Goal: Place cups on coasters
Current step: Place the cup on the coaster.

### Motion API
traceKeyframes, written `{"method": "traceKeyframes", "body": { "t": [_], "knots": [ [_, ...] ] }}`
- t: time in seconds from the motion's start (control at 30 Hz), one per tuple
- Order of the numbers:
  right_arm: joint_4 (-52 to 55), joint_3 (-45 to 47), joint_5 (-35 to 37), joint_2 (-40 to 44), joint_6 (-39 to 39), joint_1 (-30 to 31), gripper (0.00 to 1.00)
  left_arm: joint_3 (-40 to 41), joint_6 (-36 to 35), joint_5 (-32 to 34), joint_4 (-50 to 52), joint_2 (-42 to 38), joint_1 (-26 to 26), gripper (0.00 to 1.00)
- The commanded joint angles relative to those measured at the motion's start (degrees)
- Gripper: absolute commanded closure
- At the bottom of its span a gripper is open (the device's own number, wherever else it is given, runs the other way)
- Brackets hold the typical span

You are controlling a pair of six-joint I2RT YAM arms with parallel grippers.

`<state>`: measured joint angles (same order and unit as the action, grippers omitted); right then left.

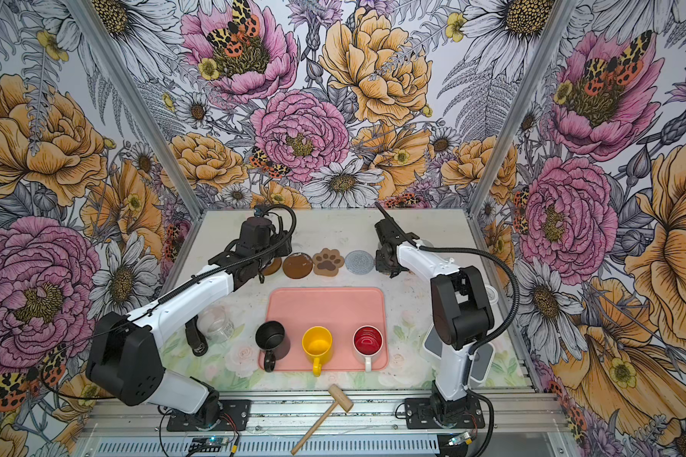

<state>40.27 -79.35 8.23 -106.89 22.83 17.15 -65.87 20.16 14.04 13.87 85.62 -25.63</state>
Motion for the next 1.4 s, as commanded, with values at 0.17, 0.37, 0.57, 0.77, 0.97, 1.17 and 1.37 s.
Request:
{"method": "traceKeyframes", "body": {
  "t": [0.17,0.37,0.57,0.77,0.97,1.17,1.37],
  "knots": [
    [-4.8,-0.8,0.7,-0.3,-0.4,-0.6,1.00,1.2,0.5,-0.8,-1.0,0.3,0.6,0.39],
    [-5.5,0.2,0.4,-0.6,-0.2,-0.9,1.00,1.2,0.4,-0.8,-0.9,0.3,0.7,0.39],
    [-6.3,1.3,-0.3,-0.6,0.6,-0.9,1.00,1.3,0.4,-0.7,-0.8,0.1,0.7,0.39],
    [-7.2,2.9,-1.0,-0.5,1.4,-1.0,1.00,1.3,0.5,-0.6,-0.8,0.0,0.8,0.39],
    [-7.8,4.1,-1.5,-0.2,1.9,-0.9,1.00,1.3,0.4,-0.6,-0.8,0.0,0.8,0.39],
    [-8.1,4.7,-2.2,0.0,2.1,-0.9,1.00,1.3,0.5,-0.6,-0.7,-0.2,0.8,0.39],
    [-8.3,5.4,-2.3,0.6,2.2,-0.9,1.00,1.4,0.4,-0.6,-0.7,-0.3,0.8,0.39]
  ]
}}
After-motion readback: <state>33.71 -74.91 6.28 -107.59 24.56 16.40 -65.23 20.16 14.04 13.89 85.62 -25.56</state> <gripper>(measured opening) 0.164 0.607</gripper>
